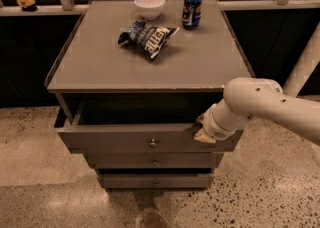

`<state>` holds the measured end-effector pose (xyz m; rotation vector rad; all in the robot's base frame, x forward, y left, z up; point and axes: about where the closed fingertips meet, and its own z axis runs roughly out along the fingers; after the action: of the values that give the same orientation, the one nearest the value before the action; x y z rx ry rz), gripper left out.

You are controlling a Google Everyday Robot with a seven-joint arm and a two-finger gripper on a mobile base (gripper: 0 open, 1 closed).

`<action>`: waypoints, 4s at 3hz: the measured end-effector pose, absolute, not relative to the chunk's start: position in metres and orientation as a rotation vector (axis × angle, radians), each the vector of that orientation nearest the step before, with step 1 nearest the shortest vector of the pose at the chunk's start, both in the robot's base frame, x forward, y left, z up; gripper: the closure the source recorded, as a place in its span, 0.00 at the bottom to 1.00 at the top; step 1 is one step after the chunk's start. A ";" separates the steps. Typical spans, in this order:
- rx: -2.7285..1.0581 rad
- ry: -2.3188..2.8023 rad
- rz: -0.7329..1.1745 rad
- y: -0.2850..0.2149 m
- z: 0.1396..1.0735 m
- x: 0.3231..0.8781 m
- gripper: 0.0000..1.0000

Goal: Open top drawer

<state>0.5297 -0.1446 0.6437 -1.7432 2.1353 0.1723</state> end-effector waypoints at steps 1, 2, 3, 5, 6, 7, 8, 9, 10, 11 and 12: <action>-1.743 2.135 0.172 -0.146 0.645 0.530 1.00; -1.742 2.139 0.167 -0.147 0.645 0.527 1.00; -1.742 2.139 0.167 -0.147 0.646 0.527 1.00; -1.739 2.163 0.152 -0.149 0.645 0.511 1.00; -1.739 2.163 0.152 -0.149 0.647 0.511 1.00; -1.736 2.167 0.144 -0.151 0.646 0.508 1.00; -1.722 2.165 0.107 -0.154 0.650 0.505 1.00; -1.722 2.165 0.104 -0.154 0.650 0.504 1.00; -1.711 2.170 0.045 -0.156 0.636 0.487 1.00; -1.709 2.170 0.037 -0.156 0.639 0.486 1.00; -1.703 2.167 0.020 -0.157 0.643 0.485 1.00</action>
Offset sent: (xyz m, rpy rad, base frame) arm -0.1510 -0.0321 -0.0175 -0.1305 -0.0197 -0.1022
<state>0.4854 -0.1569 0.6425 -1.7029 2.1671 0.0201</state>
